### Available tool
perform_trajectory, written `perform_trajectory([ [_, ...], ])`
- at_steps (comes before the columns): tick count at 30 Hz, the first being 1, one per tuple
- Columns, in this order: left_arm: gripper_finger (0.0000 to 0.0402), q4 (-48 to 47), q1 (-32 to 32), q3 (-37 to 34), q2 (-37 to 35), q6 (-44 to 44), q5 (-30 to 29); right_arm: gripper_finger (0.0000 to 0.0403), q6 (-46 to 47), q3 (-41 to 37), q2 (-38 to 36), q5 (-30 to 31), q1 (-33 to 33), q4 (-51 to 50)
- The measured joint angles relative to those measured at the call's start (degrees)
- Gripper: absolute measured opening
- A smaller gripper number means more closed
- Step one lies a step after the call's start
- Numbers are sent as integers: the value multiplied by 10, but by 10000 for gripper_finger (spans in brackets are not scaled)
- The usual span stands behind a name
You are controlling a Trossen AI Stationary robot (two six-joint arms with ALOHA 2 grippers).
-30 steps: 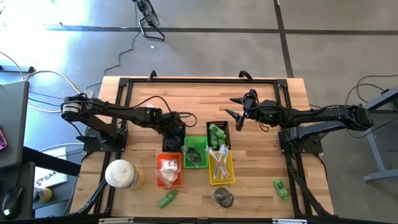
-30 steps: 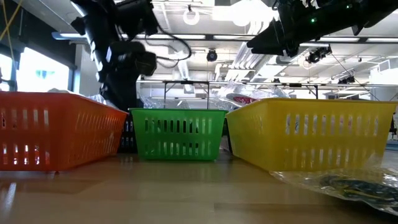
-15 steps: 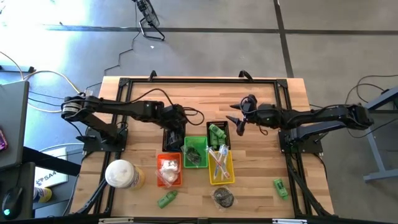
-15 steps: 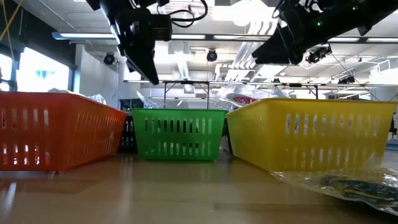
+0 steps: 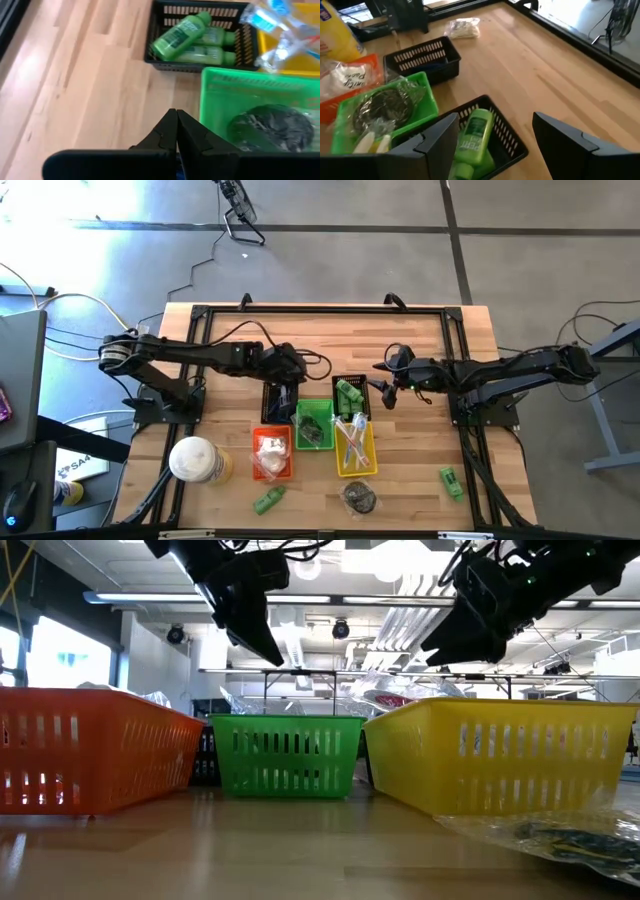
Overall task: Pick & Place Travel size toiletries
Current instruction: Put the white vanity pack into the orange bin
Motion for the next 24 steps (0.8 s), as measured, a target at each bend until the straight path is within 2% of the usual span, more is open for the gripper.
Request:
perform_trajectory([
  [3,1,3,12,-1,0,0,2,246,1,7,0,0,11,-10],
  [6,0,58,24,-26,0,2,11,235,1,34,0,2,20,-45],
  [11,0,190,42,-98,-20,4,72,193,1,72,0,2,28,-107],
  [15,0,261,51,-149,-56,12,111,156,1,78,0,-4,28,-116],
  [21,0,282,50,-206,-148,34,125,104,1,78,0,-2,26,-126],
  [24,0,240,50,-214,-193,25,106,85,0,78,0,0,26,-118],
])
